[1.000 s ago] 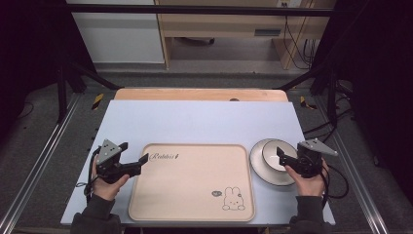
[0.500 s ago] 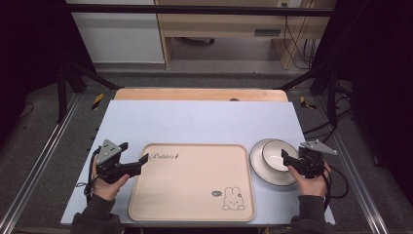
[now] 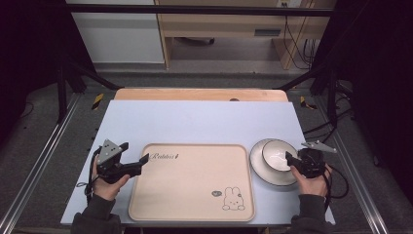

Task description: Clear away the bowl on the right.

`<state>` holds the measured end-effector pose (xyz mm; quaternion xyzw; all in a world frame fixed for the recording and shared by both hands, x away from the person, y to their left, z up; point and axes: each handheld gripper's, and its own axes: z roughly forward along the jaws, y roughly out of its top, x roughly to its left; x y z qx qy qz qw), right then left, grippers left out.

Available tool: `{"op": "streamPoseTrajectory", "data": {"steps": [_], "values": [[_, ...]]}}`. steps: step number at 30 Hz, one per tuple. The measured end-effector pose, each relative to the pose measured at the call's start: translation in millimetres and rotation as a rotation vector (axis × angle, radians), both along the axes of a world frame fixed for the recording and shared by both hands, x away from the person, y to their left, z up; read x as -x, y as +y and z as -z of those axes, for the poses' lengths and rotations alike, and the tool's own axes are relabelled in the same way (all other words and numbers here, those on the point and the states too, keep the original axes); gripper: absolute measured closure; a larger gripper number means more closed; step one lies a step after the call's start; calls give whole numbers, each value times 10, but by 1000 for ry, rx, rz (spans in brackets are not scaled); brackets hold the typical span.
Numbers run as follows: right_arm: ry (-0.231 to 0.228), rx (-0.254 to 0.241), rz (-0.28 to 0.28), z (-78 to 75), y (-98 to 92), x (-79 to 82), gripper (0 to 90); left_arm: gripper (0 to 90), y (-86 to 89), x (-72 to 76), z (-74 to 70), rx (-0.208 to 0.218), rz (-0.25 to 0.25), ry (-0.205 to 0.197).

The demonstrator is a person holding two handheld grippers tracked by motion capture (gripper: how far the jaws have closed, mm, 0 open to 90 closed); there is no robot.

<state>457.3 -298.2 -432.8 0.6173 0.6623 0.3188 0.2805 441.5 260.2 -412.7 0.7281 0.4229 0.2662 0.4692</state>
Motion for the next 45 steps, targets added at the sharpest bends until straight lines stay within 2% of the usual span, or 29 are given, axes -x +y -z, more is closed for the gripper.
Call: {"op": "streamPoseTrajectory", "data": {"steps": [6, 9, 15, 36, 43, 45], "values": [[22, 2, 12, 29, -13, -23, 600, 139, -9, -3, 6, -1, 2, 0], [47, 3, 10, 47, -21, -45, 655, 139, -9, -4, 7, -1, 2, 1], [64, -8, 19, 61, -39, -63, 700, 139, -9, -6, 7, -1, 2, 2], [124, -33, 20, 100, -60, -112, 767, 139, -27, -12, 23, -12, 10, 11], [143, -58, 32, 104, -63, -125, 783, 140, -36, -15, 33, -14, 11, 13], [140, -50, 29, 110, -71, -129, 785, 140, -39, -15, 35, -15, 11, 13]]}}
